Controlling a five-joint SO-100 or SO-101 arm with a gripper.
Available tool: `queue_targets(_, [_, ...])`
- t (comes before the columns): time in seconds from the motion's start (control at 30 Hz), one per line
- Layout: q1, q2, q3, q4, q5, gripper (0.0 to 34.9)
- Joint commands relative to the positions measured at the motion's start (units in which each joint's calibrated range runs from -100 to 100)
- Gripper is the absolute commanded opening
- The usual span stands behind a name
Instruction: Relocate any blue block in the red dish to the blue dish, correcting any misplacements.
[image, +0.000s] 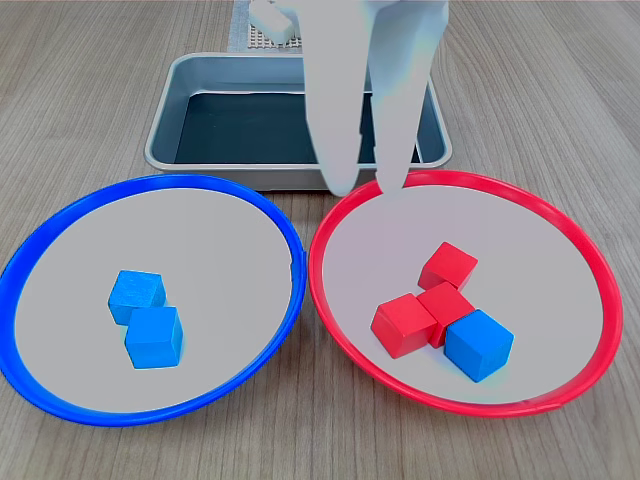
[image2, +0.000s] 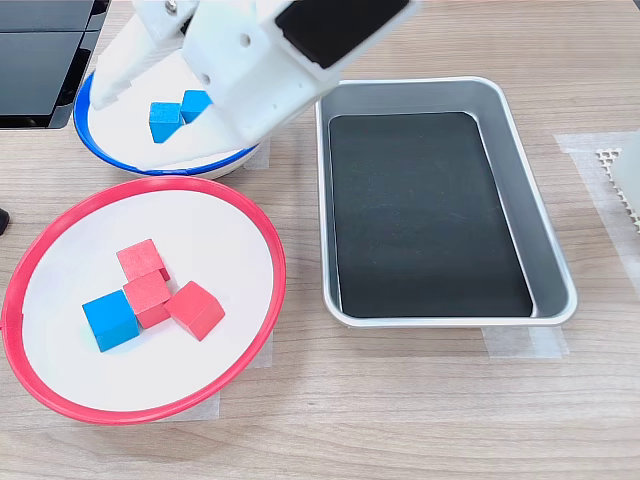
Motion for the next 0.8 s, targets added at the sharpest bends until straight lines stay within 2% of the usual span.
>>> queue_targets(0.0, [0.7, 1.0, -2.3, -2.4, -3.1, 16.9])
queue_targets(0.07, [1.2, 2.3, -0.9, -2.4, -6.0, 19.8])
queue_targets(0.17, [1.3, 4.3, 0.0, -1.4, -8.6, 21.6])
queue_targets(0.3, [-1.2, 5.4, 0.7, 3.8, -10.6, 21.9])
queue_targets(0.37, [-2.7, 5.4, 1.0, 7.0, -11.6, 24.2])
queue_targets(0.47, [-5.2, 5.1, 0.9, 9.4, -12.6, 24.2])
queue_targets(0.77, [-9.5, 6.4, -7.8, 8.5, -12.5, 23.9])
